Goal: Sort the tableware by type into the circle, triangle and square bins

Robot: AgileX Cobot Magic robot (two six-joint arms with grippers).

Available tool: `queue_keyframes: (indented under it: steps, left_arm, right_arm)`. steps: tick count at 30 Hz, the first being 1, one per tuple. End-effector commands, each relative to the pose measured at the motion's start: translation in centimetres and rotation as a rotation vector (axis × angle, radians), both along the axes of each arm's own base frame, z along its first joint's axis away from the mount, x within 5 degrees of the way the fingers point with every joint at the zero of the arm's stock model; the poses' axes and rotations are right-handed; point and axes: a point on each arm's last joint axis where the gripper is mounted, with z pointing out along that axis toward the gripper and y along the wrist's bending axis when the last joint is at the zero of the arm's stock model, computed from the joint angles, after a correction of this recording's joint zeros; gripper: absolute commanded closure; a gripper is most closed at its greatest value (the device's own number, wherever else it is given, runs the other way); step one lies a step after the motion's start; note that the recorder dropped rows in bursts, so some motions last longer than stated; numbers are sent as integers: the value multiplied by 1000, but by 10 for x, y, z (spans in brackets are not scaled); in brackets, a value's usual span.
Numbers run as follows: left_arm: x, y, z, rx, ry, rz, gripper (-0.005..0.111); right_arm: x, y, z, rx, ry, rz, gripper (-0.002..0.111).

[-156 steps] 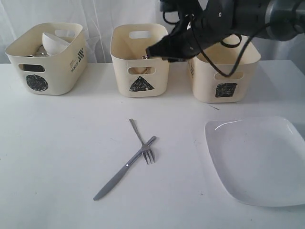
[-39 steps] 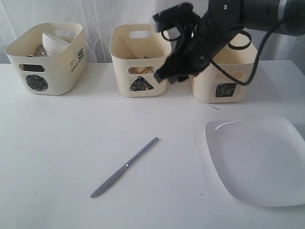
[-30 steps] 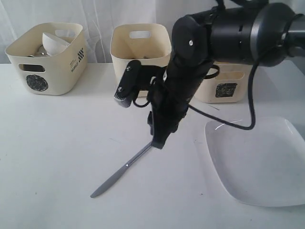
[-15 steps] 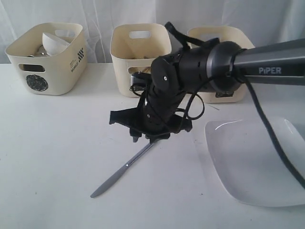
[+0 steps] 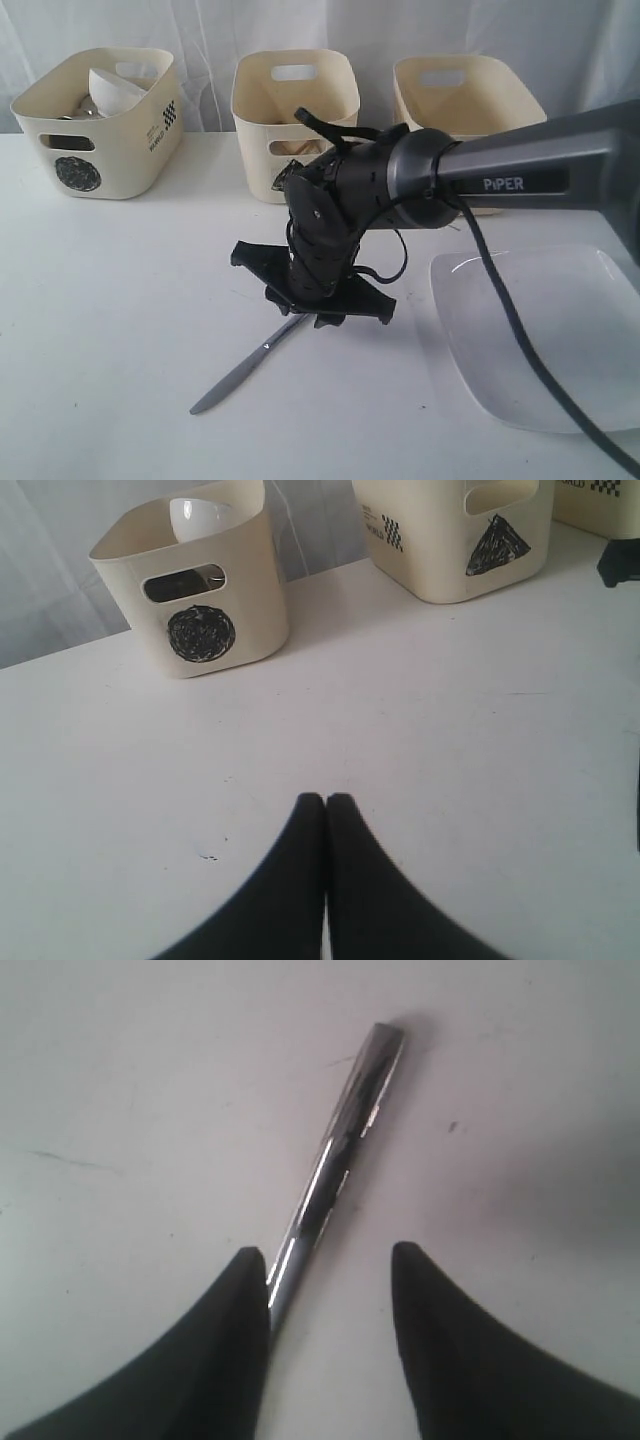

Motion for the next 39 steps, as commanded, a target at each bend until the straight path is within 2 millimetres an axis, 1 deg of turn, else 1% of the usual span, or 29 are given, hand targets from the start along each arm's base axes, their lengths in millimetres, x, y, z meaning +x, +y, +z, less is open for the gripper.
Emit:
queue_keyframes:
  steps: [1, 6, 9, 13, 19, 22, 24, 26, 27, 30, 32, 35, 37, 39]
  left_arm:
    - [0, 0, 0, -10, -3, -5, 107]
    - [0, 0, 0, -10, -3, -5, 107]
    - [0, 0, 0, -10, -3, -5, 107]
    - [0, 0, 0, -10, -3, -5, 107]
    - [0, 0, 0, -10, -3, -5, 107]
    - [0, 0, 0, -10, -3, -5, 107]
    - [0, 0, 0, -10, -3, -5, 107]
    - [0, 0, 0, -10, -3, -5, 107]
    - [0, 0, 0, -10, -3, -5, 107]
    - [0, 0, 0, -10, -3, -5, 107]
    - [0, 0, 0, -10, -3, -5, 107]
    - [0, 0, 0, -10, -3, -5, 107]
    - [0, 0, 0, -10, -3, -5, 107]
    - [0, 0, 0, -10, -3, -5, 107]
  right_arm:
    - [2, 0, -10, -15, 1, -16, 69]
    - [3, 6, -22, 1, -2, -16, 69]
    - [6, 11, -23, 40, -32, -14, 69]
    - [6, 12, -26, 52, -32, -22, 69]
    - [-3, 11, -42, -21, 68, -47, 73]
    - [-8, 15, -53, -44, 97, -37, 80]
    - [-11, 18, -57, -58, 108, -26, 89]
    - [-13, 21, -58, -57, 106, -17, 105]
    - [-12, 21, -58, -59, 100, -12, 108]
    - [-9, 18, -48, -73, 57, 12, 108]
    - [-5, 12, -36, -101, 8, 40, 108]
    - [-3, 0, -15, -96, -84, 74, 108]
    - [-2, -10, 1, -61, -165, 89, 108]
    - [-3, -23, 12, -17, -219, 79, 108]
